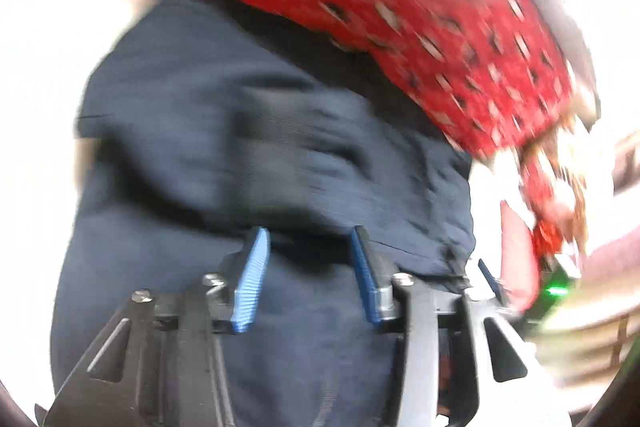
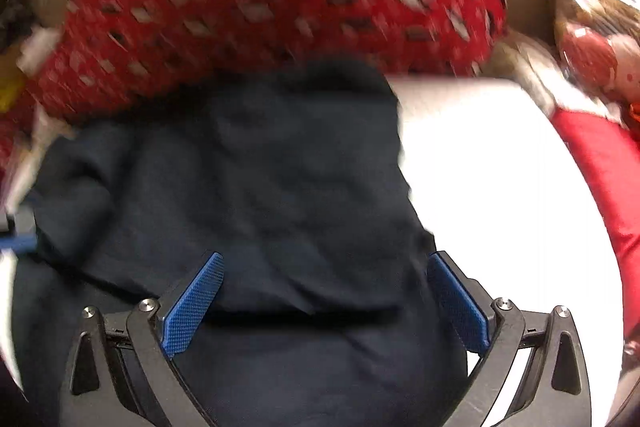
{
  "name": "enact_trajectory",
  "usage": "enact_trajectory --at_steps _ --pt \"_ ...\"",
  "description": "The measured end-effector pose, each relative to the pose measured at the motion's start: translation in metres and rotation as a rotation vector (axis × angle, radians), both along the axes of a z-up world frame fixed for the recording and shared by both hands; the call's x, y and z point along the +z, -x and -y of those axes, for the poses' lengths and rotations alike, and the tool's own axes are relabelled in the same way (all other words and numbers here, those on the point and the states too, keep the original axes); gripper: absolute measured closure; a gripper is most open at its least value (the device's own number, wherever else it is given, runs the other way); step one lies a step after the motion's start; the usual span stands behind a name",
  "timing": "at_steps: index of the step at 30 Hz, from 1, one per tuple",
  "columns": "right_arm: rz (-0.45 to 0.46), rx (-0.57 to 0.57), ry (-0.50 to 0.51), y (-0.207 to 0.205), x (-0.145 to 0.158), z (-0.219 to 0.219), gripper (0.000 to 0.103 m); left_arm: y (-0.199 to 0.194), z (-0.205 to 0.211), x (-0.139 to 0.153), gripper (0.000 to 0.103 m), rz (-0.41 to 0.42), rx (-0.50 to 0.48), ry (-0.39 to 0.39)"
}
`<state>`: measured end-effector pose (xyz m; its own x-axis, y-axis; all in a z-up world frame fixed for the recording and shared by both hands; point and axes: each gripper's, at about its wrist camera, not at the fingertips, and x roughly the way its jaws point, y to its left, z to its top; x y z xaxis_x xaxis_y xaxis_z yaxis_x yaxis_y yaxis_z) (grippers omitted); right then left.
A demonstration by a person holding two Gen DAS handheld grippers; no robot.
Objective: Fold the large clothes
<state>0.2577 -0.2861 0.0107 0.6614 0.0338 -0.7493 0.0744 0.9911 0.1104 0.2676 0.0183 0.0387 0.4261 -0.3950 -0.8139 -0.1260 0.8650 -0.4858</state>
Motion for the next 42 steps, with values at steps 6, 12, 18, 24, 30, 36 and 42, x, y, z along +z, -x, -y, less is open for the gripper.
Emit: enact_trajectory --at_steps 6,12,18,24,30,36,42 --pt "0.046 0.263 0.068 -0.006 0.024 -0.096 0.0 0.009 -0.06 -0.05 0.061 -0.124 0.157 0.03" --pt "0.042 0.39 0.288 -0.017 0.003 -0.169 0.012 0.01 -0.075 -0.062 0.063 -0.129 0.176 0.126" --pt "0.052 0.336 0.052 -0.022 0.023 -0.145 0.097 0.009 -0.07 -0.062 0.063 -0.121 0.155 0.116" --pt "0.022 0.051 -0.24 -0.02 0.025 -0.033 0.103 0.009 -0.072 -0.063 0.061 -0.126 0.175 0.133" --pt "-0.003 0.071 -0.171 -0.009 0.026 -0.016 0.096 0.01 -0.068 -0.063 0.061 -0.114 0.166 0.118" --pt "0.053 0.471 0.091 0.008 0.029 -0.142 0.031 0.01 -0.079 -0.068 0.06 -0.138 0.188 0.192" --pt "0.066 0.58 0.431 0.001 -0.003 -0.211 0.034 0.01 -0.087 -0.073 0.06 -0.15 0.189 0.253"
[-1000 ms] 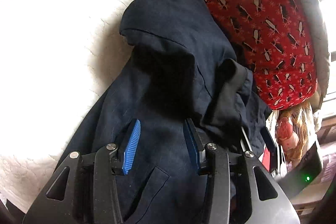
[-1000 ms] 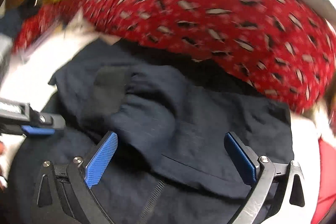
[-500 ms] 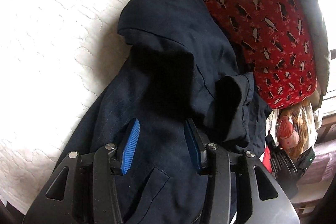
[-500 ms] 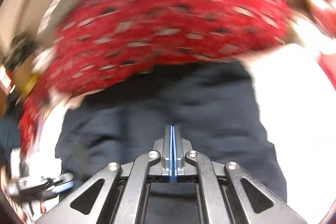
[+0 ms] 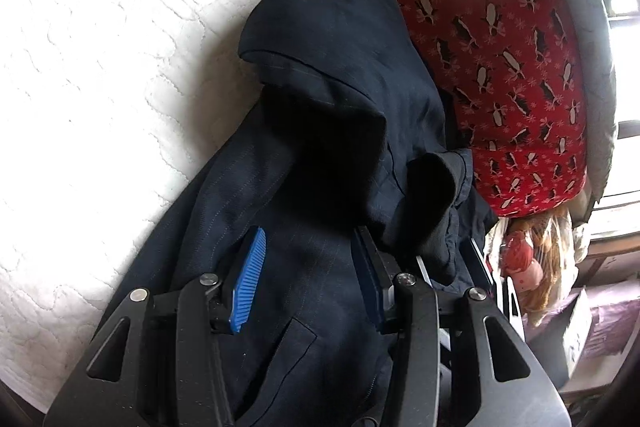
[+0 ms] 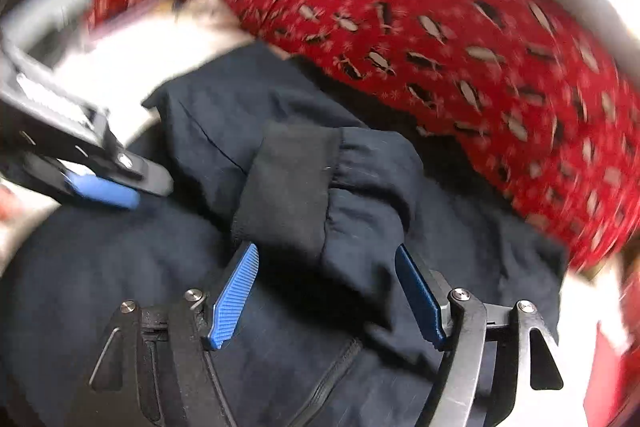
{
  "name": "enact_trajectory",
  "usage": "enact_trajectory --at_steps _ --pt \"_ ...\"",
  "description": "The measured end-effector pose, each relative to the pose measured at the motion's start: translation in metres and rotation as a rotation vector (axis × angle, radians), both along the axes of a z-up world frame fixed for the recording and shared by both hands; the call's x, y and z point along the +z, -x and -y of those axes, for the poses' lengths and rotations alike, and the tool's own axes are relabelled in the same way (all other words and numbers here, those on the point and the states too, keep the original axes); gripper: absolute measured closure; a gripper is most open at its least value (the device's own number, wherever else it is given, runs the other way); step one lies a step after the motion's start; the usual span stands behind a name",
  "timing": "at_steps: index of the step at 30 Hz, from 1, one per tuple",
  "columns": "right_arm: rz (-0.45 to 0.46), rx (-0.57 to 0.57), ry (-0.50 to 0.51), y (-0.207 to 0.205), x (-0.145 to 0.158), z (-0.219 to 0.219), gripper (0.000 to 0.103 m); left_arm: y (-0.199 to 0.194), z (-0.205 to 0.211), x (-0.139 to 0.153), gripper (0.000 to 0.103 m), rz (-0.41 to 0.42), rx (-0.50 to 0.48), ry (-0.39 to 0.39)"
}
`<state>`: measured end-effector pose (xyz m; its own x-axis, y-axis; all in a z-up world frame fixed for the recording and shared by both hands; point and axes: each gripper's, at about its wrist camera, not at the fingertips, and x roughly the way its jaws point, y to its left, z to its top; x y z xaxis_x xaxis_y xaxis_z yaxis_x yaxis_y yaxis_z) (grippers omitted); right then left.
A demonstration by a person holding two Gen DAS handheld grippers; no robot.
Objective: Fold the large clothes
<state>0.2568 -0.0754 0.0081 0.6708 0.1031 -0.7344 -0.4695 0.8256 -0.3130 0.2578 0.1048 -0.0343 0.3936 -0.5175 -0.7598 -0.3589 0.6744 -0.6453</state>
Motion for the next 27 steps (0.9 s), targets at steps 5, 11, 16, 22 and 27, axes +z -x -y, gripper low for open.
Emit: enact_trajectory --at_steps 5,11,16,22,27 --pt "-0.078 -0.069 -0.288 -0.01 0.023 0.043 0.093 0.002 0.001 0.004 0.06 0.006 -0.002 -0.006" --pt "-0.148 -0.396 -0.762 -0.016 0.037 0.176 0.1 -0.003 0.007 0.01 0.06 0.015 -0.014 -0.021" --pt "-0.212 -0.617 -0.947 -0.014 0.005 0.263 0.1 -0.007 0.015 0.014 0.06 0.011 -0.02 -0.051" --pt "-0.306 -0.734 -1.093 0.0 -0.036 0.309 0.094 -0.012 0.021 0.022 0.06 0.019 -0.021 -0.039" --pt "-0.285 -0.748 -1.283 0.012 -0.033 0.323 0.047 -0.018 0.025 0.04 0.051 0.102 -0.006 -0.02"
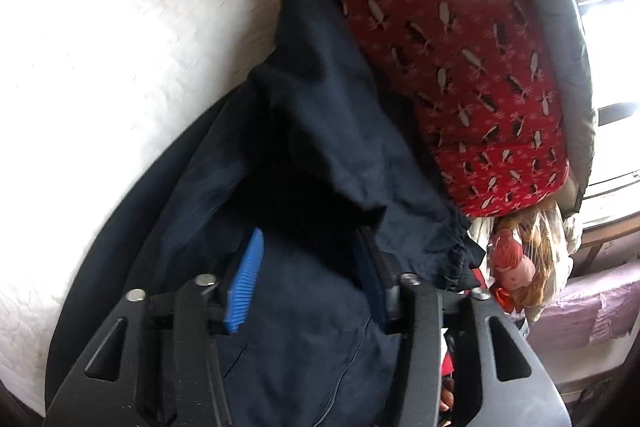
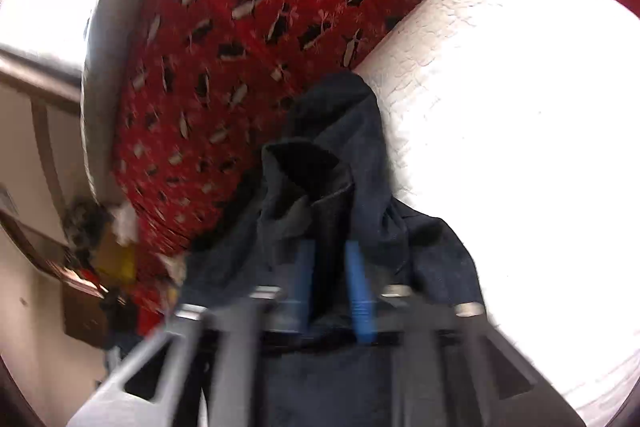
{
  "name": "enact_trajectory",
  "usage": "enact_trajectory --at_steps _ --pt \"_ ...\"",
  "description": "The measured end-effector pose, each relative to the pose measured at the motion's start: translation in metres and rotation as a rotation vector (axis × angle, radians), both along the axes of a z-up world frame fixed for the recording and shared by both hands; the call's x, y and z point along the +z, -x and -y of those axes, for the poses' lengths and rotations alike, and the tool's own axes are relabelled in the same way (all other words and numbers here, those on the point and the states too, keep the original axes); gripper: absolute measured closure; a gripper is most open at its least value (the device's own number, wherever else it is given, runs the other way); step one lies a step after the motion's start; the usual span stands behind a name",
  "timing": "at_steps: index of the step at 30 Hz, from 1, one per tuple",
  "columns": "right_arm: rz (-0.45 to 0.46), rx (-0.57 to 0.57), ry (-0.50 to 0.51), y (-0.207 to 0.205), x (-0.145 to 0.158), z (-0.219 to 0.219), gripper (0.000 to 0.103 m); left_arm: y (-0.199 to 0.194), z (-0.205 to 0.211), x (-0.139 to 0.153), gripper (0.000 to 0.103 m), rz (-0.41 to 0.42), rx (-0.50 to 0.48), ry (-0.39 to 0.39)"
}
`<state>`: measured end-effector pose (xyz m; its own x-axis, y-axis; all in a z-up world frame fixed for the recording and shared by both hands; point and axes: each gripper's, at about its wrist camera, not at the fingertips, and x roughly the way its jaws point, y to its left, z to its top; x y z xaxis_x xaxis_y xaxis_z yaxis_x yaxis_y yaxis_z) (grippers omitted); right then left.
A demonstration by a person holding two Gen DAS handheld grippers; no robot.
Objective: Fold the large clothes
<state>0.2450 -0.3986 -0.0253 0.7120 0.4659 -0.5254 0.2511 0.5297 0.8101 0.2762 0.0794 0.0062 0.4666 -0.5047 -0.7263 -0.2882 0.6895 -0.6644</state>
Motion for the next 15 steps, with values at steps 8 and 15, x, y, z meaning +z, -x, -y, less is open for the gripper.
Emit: enact_trajectory --at_steps 8,15 --pt "-0.03 0.05 0.091 -0.033 0.007 -0.029 0.033 -0.023 -0.009 -0.027 0.05 -0.091 0.096 0.009" --pt "0.084 0.039 0.153 -0.033 0.043 -0.026 0.097 -0.013 -0.05 -0.015 0.095 -0.095 0.268 -0.179"
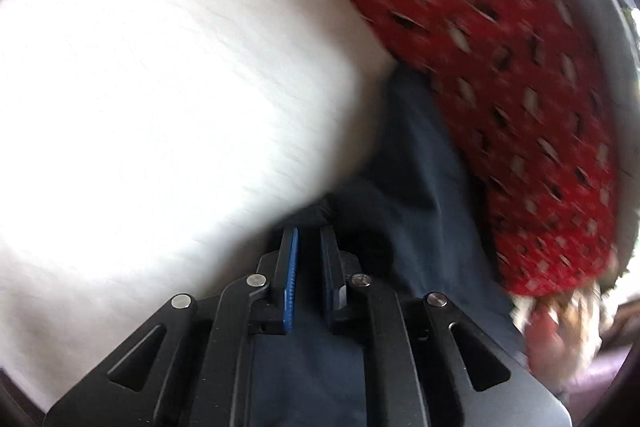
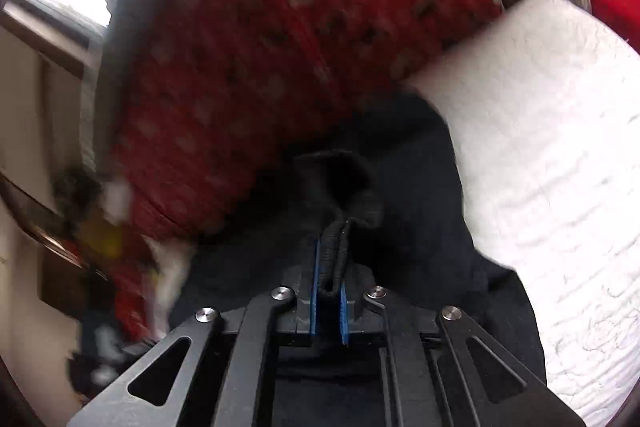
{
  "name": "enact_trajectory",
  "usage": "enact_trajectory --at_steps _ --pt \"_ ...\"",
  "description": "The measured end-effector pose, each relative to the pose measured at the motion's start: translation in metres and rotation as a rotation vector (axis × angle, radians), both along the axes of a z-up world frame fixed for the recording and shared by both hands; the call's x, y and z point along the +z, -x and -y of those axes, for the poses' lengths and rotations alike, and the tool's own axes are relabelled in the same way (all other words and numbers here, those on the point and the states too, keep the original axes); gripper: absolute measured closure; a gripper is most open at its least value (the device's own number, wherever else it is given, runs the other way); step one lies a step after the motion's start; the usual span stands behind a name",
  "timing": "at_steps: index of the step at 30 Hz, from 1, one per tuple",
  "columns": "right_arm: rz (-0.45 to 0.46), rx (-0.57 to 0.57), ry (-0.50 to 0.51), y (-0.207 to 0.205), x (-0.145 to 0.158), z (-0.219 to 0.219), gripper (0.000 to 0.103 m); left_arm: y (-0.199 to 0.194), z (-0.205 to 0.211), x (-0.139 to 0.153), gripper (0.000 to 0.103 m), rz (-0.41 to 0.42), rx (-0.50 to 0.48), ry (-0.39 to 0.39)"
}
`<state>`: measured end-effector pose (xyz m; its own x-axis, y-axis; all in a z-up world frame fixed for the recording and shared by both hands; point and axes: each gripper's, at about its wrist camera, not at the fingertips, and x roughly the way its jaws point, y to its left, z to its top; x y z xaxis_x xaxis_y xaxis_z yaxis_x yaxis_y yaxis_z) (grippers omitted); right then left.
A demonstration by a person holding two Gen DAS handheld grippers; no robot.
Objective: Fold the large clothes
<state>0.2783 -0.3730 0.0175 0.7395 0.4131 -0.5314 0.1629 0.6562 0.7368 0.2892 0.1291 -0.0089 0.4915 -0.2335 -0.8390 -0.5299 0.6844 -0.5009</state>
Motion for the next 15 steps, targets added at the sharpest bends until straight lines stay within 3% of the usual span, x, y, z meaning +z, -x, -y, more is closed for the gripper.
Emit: enact_trajectory --at_steps 2,4,6,11,13,15 --pt "-0.012 -0.06 -0.023 0.008 -0.008 0.016 0.097 0.006 -0.012 -0.006 0.096 -0.026 0.022 -0.027" --pt "-0.138 -0.091 -0.001 0.006 -0.036 0.029 0.097 0.012 -0.024 -0.016 0.096 -0.046 0.039 0.014" --pt "-0.209 -0.072 -0.007 0.004 -0.057 0.033 0.097 0.018 -0.025 -0.016 0.096 -0.039 0.04 0.051" --pt "-0.161 -0.052 0.02 0.004 -0.04 0.026 0.088 0.024 -0.004 0.016 0.096 0.057 -0.043 0.065" --pt "-0.172 -0.03 0.052 -0.004 -0.037 0.022 0.078 0.012 0.014 0.028 0.086 0.093 -0.118 0.072" --pt "-0.178 -0.02 0.069 -0.003 -0.037 0.018 0.072 0.005 0.037 0.032 0.062 0.095 -0.181 0.086"
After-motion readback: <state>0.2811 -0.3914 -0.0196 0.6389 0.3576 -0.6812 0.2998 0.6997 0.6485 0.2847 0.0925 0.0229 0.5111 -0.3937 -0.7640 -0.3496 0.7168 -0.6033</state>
